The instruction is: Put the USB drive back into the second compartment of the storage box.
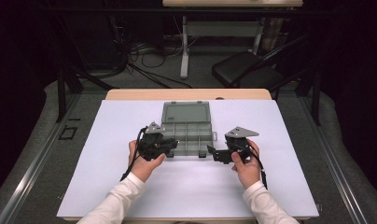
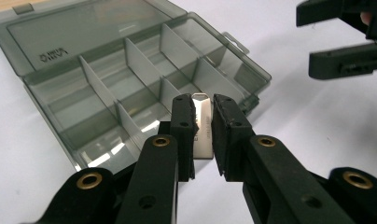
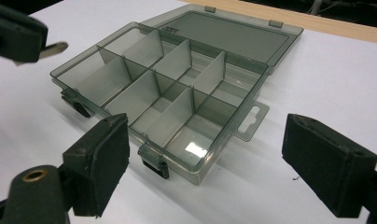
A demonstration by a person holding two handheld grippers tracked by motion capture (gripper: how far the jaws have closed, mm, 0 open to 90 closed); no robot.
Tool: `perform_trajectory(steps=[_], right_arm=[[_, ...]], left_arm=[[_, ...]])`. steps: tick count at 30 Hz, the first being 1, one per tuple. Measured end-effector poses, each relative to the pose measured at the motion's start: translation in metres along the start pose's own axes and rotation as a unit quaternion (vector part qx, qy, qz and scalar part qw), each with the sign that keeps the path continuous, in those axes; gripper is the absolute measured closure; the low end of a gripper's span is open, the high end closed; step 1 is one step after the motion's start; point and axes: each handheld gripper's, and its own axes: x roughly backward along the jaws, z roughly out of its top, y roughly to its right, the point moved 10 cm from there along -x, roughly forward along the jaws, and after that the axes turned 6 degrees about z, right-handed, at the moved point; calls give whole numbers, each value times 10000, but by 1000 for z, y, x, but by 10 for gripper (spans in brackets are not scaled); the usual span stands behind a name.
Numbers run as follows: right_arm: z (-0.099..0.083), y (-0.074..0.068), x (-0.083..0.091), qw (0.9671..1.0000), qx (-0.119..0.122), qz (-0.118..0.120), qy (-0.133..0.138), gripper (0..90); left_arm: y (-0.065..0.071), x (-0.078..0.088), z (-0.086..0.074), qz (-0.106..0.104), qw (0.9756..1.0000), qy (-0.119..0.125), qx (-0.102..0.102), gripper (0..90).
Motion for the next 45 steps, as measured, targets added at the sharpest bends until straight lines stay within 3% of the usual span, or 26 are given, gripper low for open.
perform_trajectory(steps=[8,27,45], right_arm=[[-1,1,-1,10000,-23,-4,-8,146],[-2,0,-2,10000,-1,-7,-50,146],[-3,2,-3,10000,7,-6,-55,146]], left_arm=[[-10,-5,13,149,9998,-62,-100,788],[-32,-32,36,448,9985,-317,-16,789],[-47,-68,33,790,9957,-481,87,789]])
